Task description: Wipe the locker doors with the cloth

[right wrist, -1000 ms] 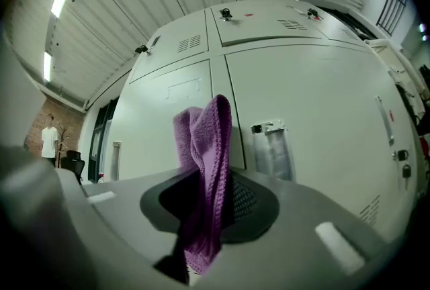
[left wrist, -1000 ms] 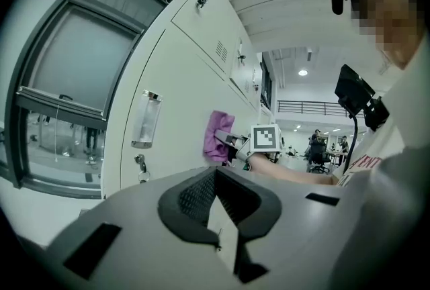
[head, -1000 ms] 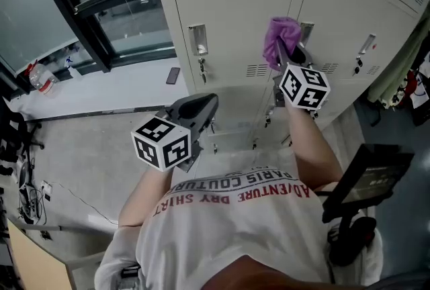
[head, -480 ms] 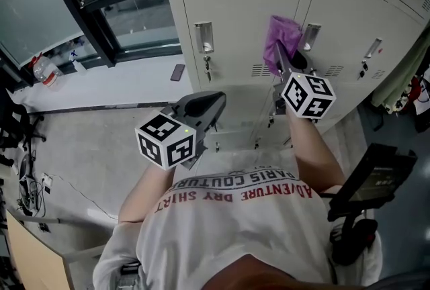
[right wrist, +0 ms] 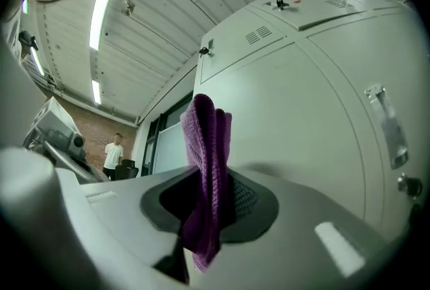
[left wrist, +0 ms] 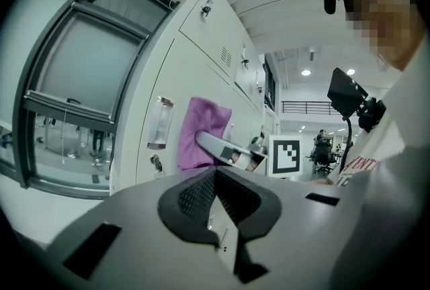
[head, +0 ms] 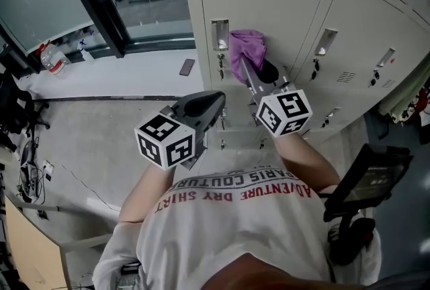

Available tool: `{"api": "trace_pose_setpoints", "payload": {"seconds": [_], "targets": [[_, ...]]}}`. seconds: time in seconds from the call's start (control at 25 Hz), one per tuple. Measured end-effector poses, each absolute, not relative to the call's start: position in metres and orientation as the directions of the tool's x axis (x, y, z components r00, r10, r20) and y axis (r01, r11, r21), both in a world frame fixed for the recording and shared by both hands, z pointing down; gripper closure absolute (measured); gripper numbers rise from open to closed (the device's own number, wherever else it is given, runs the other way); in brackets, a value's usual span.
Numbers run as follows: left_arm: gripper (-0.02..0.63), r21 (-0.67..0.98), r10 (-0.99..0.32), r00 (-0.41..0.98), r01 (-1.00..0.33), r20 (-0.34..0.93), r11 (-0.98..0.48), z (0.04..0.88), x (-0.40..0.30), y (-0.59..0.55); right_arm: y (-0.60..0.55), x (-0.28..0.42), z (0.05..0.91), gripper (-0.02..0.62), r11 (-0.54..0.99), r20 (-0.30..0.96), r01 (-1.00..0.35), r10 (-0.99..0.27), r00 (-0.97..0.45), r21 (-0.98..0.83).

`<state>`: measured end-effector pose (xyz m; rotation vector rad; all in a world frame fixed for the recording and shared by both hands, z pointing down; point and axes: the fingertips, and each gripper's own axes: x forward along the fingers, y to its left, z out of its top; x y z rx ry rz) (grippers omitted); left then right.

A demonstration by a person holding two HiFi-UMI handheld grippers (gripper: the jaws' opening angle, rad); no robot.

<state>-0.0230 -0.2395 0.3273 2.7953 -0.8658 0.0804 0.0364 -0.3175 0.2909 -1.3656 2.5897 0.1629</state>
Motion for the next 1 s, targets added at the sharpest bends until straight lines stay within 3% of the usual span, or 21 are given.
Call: {"api": "trace_pose_setpoints", "payload": {"seconds": [0.28,1.0], "targets": [[0.604,0.191,-0.588,0.801,-0.598,0.112,-0.778,0.331,-0.04,-0.249,-0.346,0.007,0.341,0.523,0.548,-0.173,-0.834,-0.817,-0.55,0.064],[0.604,0.196,-0.599,0.792,-0.609,0.116,-0.768,0.333,-0.044,-0.254,-0.375,0.01,0.353,0.523,0.474,-0.127,-0.878,-0.869,-0.479,0.07]]}}
